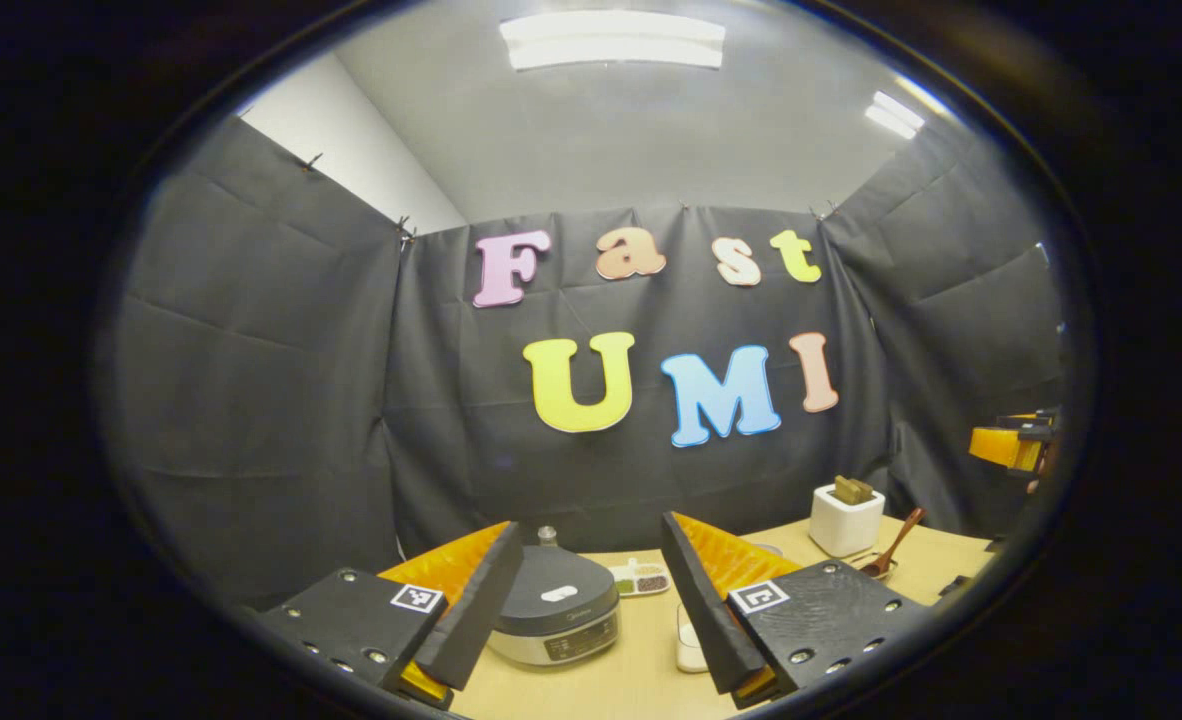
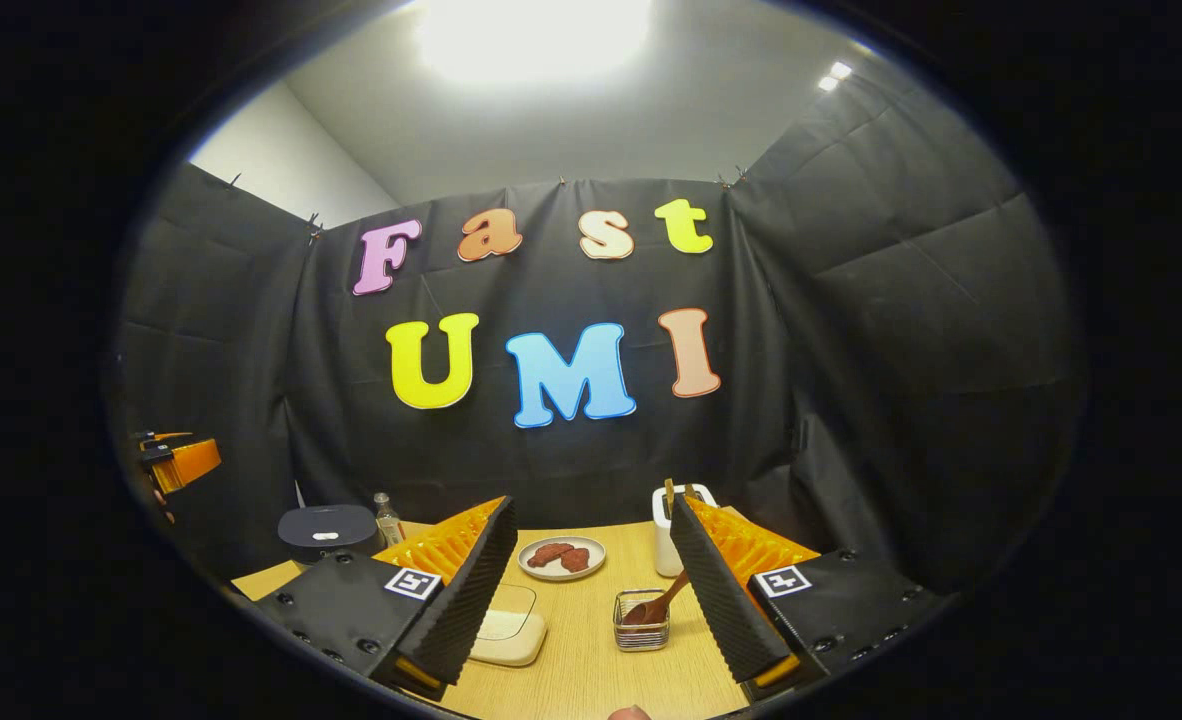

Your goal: Close the left gripper, press the button to open the rice cooker; take a wooden spoon from the chopstick holder with the right hand, scoop a spoonful of rice and pour it into the rice cooker, then put the wooden spoon back into the chopstick holder.

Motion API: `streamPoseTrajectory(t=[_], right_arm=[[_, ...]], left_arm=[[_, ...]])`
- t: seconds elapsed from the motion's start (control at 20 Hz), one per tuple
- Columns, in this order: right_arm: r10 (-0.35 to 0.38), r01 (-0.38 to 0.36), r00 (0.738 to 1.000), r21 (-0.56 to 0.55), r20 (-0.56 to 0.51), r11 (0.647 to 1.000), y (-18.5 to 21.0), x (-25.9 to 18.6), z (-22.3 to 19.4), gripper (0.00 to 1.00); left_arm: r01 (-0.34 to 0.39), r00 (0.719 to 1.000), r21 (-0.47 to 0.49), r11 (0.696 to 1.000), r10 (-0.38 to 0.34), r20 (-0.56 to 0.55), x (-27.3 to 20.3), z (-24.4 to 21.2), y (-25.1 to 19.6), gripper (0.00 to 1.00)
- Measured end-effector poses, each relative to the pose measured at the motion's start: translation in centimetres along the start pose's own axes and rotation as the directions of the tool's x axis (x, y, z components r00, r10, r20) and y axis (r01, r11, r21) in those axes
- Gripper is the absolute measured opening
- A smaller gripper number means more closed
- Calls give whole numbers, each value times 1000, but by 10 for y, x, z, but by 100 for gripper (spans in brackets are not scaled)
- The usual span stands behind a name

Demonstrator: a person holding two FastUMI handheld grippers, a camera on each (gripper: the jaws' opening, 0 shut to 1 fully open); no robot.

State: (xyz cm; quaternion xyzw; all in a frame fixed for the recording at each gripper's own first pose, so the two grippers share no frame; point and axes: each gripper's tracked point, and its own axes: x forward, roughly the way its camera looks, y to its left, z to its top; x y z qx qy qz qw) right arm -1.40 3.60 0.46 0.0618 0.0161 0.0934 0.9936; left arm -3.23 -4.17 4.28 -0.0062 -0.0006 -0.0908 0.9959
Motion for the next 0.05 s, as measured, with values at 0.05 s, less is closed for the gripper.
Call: streamPoseTrajectory(t=[0.05], right_arm=[[4,-4,1000,0,0,1000,2,-2,0,98]], left_arm=[[-1,1000,-3,1000,1,1,-1,-1,2,85]])
